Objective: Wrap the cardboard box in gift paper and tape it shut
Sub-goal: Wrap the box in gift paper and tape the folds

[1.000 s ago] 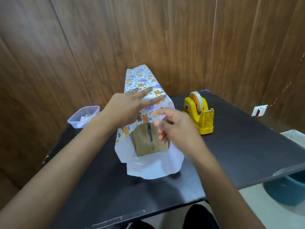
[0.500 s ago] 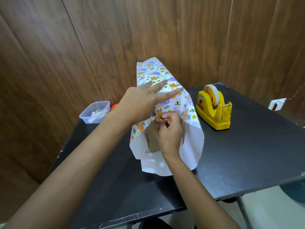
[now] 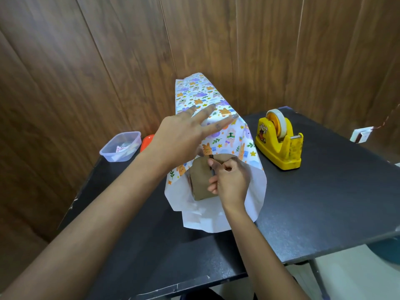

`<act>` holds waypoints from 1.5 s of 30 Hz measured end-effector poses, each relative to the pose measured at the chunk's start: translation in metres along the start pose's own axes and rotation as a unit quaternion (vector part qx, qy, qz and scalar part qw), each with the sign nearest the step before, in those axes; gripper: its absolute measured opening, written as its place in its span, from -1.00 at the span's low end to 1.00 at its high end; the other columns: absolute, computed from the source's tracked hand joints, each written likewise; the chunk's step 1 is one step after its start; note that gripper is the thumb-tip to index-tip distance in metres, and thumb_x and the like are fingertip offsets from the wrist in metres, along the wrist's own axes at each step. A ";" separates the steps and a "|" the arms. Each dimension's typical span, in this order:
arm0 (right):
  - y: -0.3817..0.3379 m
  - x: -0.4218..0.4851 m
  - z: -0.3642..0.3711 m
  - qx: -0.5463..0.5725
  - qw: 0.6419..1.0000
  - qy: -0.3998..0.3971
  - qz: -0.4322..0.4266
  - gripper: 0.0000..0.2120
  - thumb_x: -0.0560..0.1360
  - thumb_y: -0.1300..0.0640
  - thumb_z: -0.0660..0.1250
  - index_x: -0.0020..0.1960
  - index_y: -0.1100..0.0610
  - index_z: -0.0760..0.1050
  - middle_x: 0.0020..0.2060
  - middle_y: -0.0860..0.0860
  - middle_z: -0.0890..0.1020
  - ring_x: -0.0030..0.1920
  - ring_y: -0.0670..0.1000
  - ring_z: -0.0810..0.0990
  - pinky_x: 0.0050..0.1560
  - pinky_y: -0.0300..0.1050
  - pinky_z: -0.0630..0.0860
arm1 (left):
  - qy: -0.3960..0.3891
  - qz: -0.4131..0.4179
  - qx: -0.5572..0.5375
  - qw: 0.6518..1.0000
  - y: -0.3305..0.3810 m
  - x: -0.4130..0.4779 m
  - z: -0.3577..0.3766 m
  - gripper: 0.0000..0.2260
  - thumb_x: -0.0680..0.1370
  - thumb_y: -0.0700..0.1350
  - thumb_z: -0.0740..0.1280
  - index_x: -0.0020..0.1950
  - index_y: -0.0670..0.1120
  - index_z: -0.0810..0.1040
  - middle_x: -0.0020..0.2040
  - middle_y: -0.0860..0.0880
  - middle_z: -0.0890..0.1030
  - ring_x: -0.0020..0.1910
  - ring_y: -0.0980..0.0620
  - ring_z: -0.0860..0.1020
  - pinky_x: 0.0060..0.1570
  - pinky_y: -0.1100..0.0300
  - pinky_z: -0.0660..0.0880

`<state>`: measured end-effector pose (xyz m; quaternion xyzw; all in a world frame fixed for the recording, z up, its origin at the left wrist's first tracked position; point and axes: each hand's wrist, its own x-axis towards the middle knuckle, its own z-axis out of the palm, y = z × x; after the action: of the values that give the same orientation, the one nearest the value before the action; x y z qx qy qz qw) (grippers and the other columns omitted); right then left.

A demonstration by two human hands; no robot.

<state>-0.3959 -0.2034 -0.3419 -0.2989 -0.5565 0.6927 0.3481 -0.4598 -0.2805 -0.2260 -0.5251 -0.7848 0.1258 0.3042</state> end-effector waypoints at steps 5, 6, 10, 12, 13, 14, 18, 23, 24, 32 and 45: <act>0.000 0.003 -0.003 -0.001 0.999 -0.032 0.013 -0.70 0.42 0.12 0.45 -0.27 0.24 0.36 -0.60 0.09 0.50 -0.65 0.06 0.44 -0.56 -0.20 0.38 | -0.007 0.000 -0.012 1.000 -0.001 0.001 -0.003 -0.26 0.54 0.09 0.30 0.45 0.36 -0.20 0.55 0.11 0.01 0.47 -0.06 0.22 -0.27 0.18 0.29; 0.000 0.004 -0.003 -0.014 0.999 -0.032 0.016 -0.69 0.42 0.11 0.45 -0.27 0.25 0.37 -0.60 0.10 0.49 -0.65 0.06 0.45 -0.55 -0.19 0.39 | -0.007 0.001 -0.014 1.000 -0.001 0.001 -0.004 -0.27 0.54 0.07 0.29 0.45 0.36 -0.21 0.55 0.11 0.01 0.47 -0.06 0.22 -0.28 0.19 0.29; 0.005 0.001 -0.011 -0.024 0.998 -0.031 0.050 -0.67 0.44 0.09 0.43 -0.31 0.25 0.37 -0.66 0.07 0.50 -0.66 0.06 0.48 -0.59 -0.23 0.39 | -0.006 0.006 -0.019 1.000 -0.004 0.001 -0.003 -0.27 0.57 -0.02 0.25 0.43 0.36 -0.25 0.55 0.13 0.03 0.46 -0.04 0.24 -0.43 0.26 0.18; 0.000 -0.010 -0.013 -0.025 0.995 -0.062 0.068 -0.68 0.48 0.09 0.39 -0.31 0.23 0.37 -0.65 0.06 0.50 -0.66 0.04 0.48 -0.60 -0.25 0.39 | 0.001 0.002 -0.036 0.999 -0.006 0.001 -0.003 -0.25 0.57 -0.03 0.24 0.39 0.36 -0.31 0.53 0.16 0.07 0.44 0.01 0.27 -0.47 0.28 0.12; -0.007 -0.018 -0.013 -0.033 0.993 -0.092 0.069 -0.68 0.50 0.09 0.36 -0.32 0.21 0.35 -0.63 0.08 0.51 -0.65 0.03 0.48 -0.59 -0.25 0.39 | 0.008 -0.004 -0.054 0.999 -0.007 0.000 -0.004 -0.26 0.57 -0.03 0.24 0.38 0.34 -0.32 0.52 0.19 0.11 0.42 0.04 0.30 -0.47 0.29 0.14; -0.016 -0.027 -0.013 -0.049 0.989 -0.126 0.055 -0.67 0.51 0.09 0.34 -0.34 0.19 0.34 -0.58 0.11 0.53 -0.63 0.02 0.49 -0.57 -0.24 0.42 | 0.017 -0.016 -0.074 0.997 -0.007 -0.001 -0.004 -0.27 0.58 -0.03 0.23 0.40 0.32 -0.30 0.50 0.22 0.17 0.39 0.08 0.33 -0.46 0.28 0.16; -0.075 -0.052 -0.025 -0.093 0.974 -0.168 -0.120 -0.72 0.53 0.14 0.30 -0.34 0.13 0.41 -0.47 0.10 0.59 -0.55 0.05 0.53 -0.46 -0.17 0.44 | 0.033 -0.100 -0.152 0.983 -0.005 -0.002 -0.008 -0.48 0.61 0.07 0.16 0.50 0.27 0.00 0.41 0.27 0.32 0.33 0.16 0.36 -0.20 0.24 0.28; -0.111 -0.012 -0.059 -0.042 0.966 -0.021 -0.256 -0.80 0.52 0.16 0.29 -0.25 0.23 0.47 -0.47 0.03 0.56 -0.46 -0.02 0.47 -0.37 -0.12 0.41 | 0.011 -0.157 -0.413 0.897 -0.019 -0.006 -0.002 -0.66 0.57 0.12 0.21 0.35 0.20 0.41 0.38 0.26 0.36 0.39 0.24 0.30 0.19 0.36 0.24; -0.103 0.006 -0.065 -0.055 0.970 0.014 -0.238 -0.78 0.52 0.14 0.27 -0.27 0.20 0.47 -0.46 0.02 0.55 -0.40 -0.01 0.46 -0.31 -0.07 0.40 | 0.013 -0.146 -0.436 0.888 -0.020 -0.007 -0.001 -0.67 0.58 0.06 0.21 0.35 0.15 0.43 0.39 0.22 0.37 0.42 0.23 0.26 0.29 0.34 0.21; 0.000 0.066 -0.074 -0.076 0.953 -0.182 0.231 -0.62 0.61 0.03 0.14 -0.20 0.29 0.50 -0.39 0.14 0.62 -0.31 0.06 0.58 -0.25 -0.13 0.52 | 0.072 -0.167 -0.519 0.835 -0.037 -0.047 0.009 -0.69 0.60 -0.08 0.20 0.35 0.05 0.45 0.36 0.19 0.42 0.33 0.41 0.28 0.33 0.44 0.19; -0.112 0.032 -0.100 0.106 0.975 -0.190 0.040 -0.65 0.58 0.09 0.19 -0.38 0.05 0.46 -0.64 -0.10 0.53 -0.63 -0.13 0.51 -0.58 -0.36 0.40 | 0.234 -0.361 -0.716 0.550 0.013 -0.089 0.053 -0.81 0.57 -0.17 0.26 0.07 0.01 0.63 0.16 0.00 0.60 0.21 -0.02 0.52 0.22 -0.01 0.45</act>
<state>-0.3174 -0.1049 -0.2529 -0.1452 -0.5230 0.8056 0.2375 -0.4590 -0.3485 -0.3052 -0.2527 -0.6398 -0.7255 0.0204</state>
